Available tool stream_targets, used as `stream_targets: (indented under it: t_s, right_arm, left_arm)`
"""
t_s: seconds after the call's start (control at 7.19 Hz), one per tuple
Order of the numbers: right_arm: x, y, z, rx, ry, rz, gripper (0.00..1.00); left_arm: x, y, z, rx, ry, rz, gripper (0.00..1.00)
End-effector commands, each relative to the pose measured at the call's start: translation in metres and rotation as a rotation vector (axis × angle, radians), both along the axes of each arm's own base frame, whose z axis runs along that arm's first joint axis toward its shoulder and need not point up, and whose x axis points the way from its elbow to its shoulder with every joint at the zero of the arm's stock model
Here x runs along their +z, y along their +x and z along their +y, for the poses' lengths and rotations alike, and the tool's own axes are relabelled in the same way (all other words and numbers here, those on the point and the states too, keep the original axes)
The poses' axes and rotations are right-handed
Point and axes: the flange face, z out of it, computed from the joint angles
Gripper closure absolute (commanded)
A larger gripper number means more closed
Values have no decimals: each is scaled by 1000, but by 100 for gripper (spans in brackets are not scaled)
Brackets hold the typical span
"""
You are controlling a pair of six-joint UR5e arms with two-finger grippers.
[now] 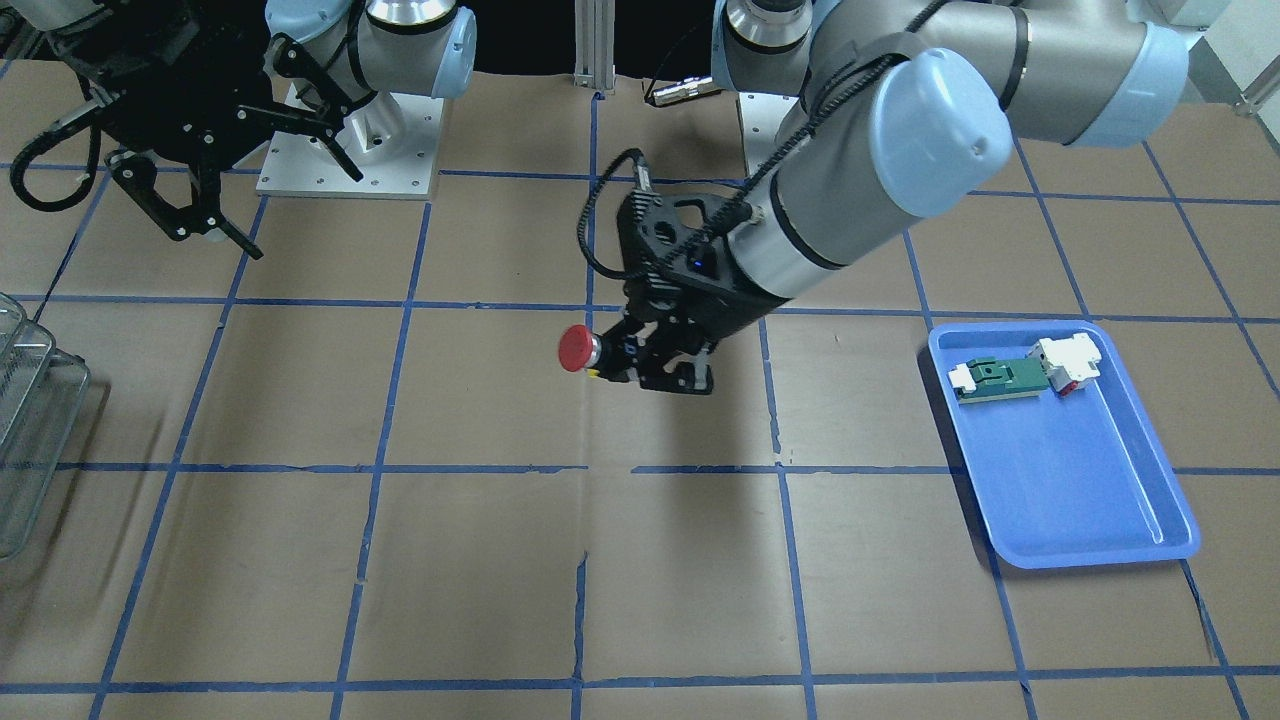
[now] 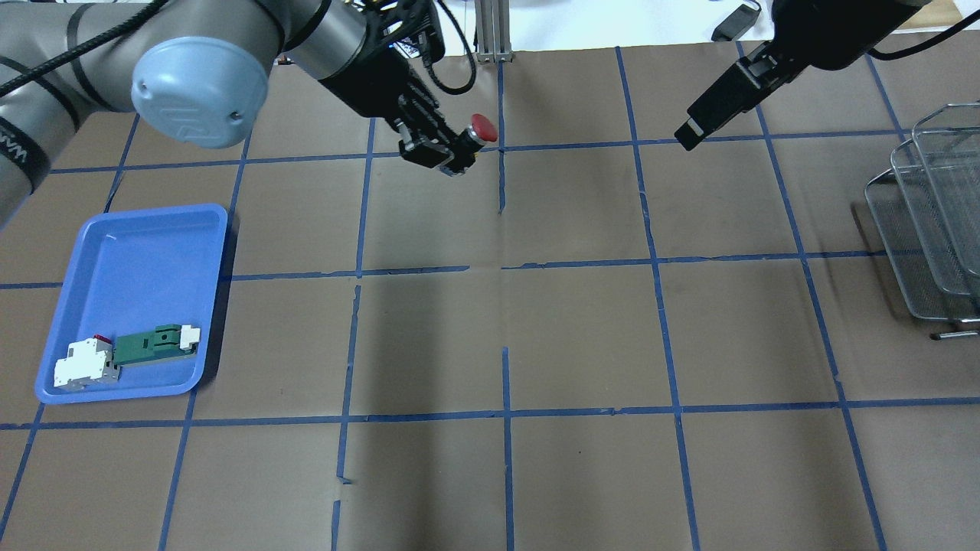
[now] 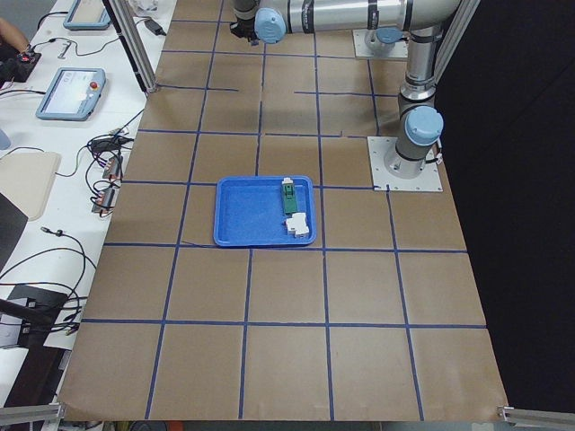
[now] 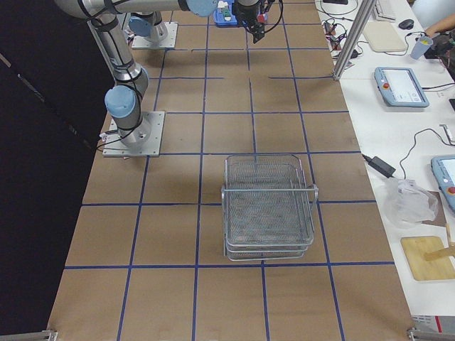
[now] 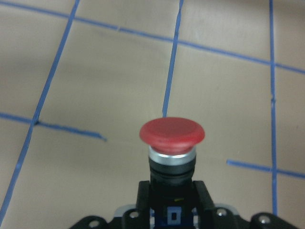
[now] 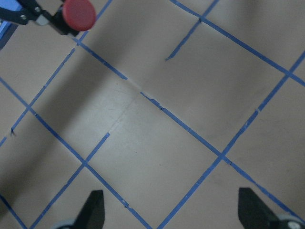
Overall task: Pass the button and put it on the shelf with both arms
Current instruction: 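Lift the red button with the left gripper and carry it toward the right gripper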
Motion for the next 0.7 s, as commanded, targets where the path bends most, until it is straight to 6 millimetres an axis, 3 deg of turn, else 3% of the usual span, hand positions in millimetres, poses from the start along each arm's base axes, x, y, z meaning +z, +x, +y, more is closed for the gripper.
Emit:
stream_targets:
  t_s: [0.0, 0.14, 0.28, 0.56]
  right_arm:
    - [6, -25, 0, 248, -140, -64, 0]
    - [1, -61, -2, 309, -173, -120, 0]
    - [-5, -80, -5, 392, -222, -182, 0]
    - [-1, -67, 3, 504, -291, -233, 0]
  left_arm:
    - [29, -69, 33, -26, -20, 64, 100]
    - [31, -78, 37, -46, -35, 77, 100]
    - [37, -91, 37, -76, -97, 151, 100]
    - [42, -115, 53, -123, -113, 168, 100]
